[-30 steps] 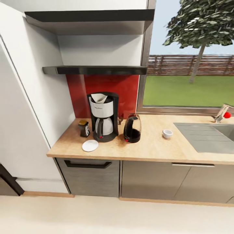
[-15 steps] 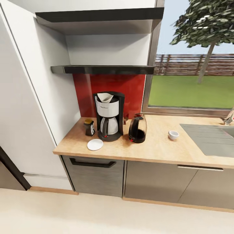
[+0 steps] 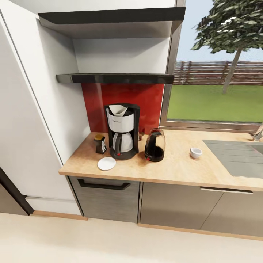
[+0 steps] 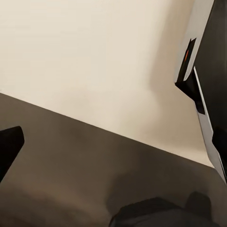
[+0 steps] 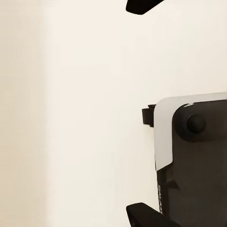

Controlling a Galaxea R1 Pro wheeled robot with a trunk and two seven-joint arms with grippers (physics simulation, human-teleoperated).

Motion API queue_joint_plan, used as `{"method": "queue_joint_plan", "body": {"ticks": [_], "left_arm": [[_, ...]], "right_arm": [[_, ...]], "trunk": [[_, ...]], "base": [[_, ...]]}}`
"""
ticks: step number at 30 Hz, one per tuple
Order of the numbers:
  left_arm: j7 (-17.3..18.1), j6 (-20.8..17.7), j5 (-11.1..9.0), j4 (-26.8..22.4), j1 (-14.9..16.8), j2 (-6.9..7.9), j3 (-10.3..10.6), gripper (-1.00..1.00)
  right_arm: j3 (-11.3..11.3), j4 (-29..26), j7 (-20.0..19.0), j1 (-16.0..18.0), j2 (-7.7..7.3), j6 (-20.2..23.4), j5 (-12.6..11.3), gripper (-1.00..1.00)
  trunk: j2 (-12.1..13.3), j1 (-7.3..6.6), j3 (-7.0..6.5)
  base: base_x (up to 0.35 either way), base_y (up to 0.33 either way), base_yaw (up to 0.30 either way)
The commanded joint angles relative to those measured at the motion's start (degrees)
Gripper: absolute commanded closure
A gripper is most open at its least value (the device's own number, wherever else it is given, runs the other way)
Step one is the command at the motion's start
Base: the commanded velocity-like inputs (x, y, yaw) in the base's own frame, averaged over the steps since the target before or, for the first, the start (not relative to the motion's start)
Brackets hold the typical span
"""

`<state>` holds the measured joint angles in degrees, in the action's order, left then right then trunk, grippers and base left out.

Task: Set up a coffee station on the kitchen countertop: keep the coffee maker on the countertop, move the bottle of coffee from the kitchen shelf to the counter next to the coffee maker, place a paper coffee filter on top of the coffee maker, put the saucer next to the coffee maker with the coffee cup on the saucer, and place the electric kettle next to the coffee maker.

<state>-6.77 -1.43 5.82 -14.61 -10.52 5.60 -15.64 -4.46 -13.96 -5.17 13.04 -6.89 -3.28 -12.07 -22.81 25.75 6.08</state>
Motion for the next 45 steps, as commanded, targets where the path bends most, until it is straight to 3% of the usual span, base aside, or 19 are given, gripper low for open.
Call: {"method": "queue_joint_plan", "body": {"ticks": [1,15,26,36,38,42,45], "left_arm": [[0.0,-0.2,0.6,-0.2,0.0,-0.05,-0.4,-1.0],[-0.1,-0.1,0.6,-0.3,0.1,-0.06,-0.4,-1.0],[-0.1,0.3,0.7,-0.4,0.1,-0.01,-0.4,-1.0],[0.5,1.1,0.4,-1.1,0.2,0.02,-0.3,-1.0],[0.5,2.6,0.4,-1.4,0.5,0.17,-0.3,-1.0],[0.6,11.4,0.5,-1.8,1.4,0.07,-0.2,-1.0],[0.7,14.9,0.6,-1.8,1.6,0.01,-0.1,-1.0]], "right_arm": [[-0.5,0.1,-0.1,0.1,-0.07,-0.2,-0.6,-1.0],[-0.5,0.1,-0.2,0.1,-0.14,-0.2,-0.6,-1.0],[-0.5,0.1,-0.2,0.1,-0.14,-0.2,-0.6,-1.0],[-0.5,0.1,-0.2,0.1,-0.14,-0.2,-0.6,-1.0],[-0.5,0.1,-0.2,0.1,-0.14,-0.2,-0.6,-1.0],[-0.5,0.1,-0.2,0.1,-0.14,-0.2,-0.6,-1.0],[-0.5,0.1,-0.2,0.1,-0.14,-0.2,-0.6,-1.0]], "trunk": [[-0.1,0.03,0.1],[-0.1,0.03,0.1],[-0.1,0.03,0.1],[-0.1,0.03,0.1],[-0.1,0.03,0.1],[-0.1,0.03,0.1],[-0.1,0.03,0.1]], "base": [[0.003,0.0,0.0],[0.0,-0.031,-0.013],[0.084,-0.225,-0.234],[0.036,-0.027,-0.218],[0.002,-0.002,-0.051],[0.001,-0.001,-0.019],[0.0,0.0,-0.005]]}}
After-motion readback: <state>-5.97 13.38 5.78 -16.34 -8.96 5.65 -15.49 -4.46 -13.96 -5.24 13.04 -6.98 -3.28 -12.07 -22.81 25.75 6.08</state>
